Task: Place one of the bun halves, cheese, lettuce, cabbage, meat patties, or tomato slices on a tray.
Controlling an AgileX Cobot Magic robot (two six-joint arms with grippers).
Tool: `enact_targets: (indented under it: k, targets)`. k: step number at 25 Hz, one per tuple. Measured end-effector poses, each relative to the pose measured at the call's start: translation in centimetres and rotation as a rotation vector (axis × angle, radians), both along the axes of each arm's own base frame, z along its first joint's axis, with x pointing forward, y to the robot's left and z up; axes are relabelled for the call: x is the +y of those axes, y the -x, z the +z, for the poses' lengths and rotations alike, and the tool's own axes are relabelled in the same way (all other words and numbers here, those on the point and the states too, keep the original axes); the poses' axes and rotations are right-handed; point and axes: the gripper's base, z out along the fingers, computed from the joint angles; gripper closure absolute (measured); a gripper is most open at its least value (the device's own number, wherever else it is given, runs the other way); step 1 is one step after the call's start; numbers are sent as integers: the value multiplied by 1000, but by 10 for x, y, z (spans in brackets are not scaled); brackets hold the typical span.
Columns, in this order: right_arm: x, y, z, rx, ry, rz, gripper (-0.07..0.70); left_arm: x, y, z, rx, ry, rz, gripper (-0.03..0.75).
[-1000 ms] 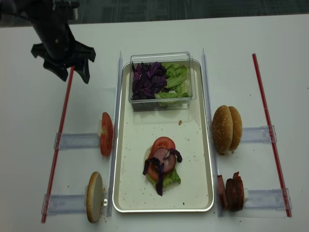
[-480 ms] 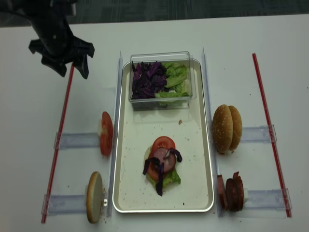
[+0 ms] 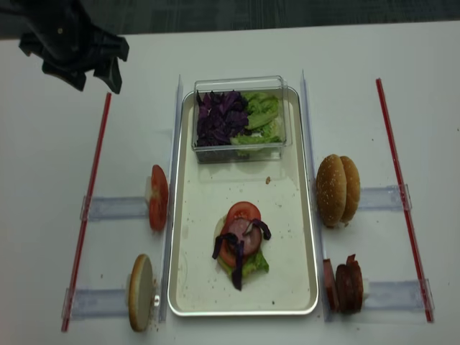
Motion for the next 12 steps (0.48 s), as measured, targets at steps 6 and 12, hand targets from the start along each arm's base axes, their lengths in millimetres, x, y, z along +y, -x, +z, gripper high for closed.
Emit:
enact_targets:
  k: [6,12]
  targets:
    - [0,0,0,0,0,0,-60,2,27,15,-20,-4,1,254]
    - [0,0,0,0,0,0,-60,6,58,23,-30,-15,1,254]
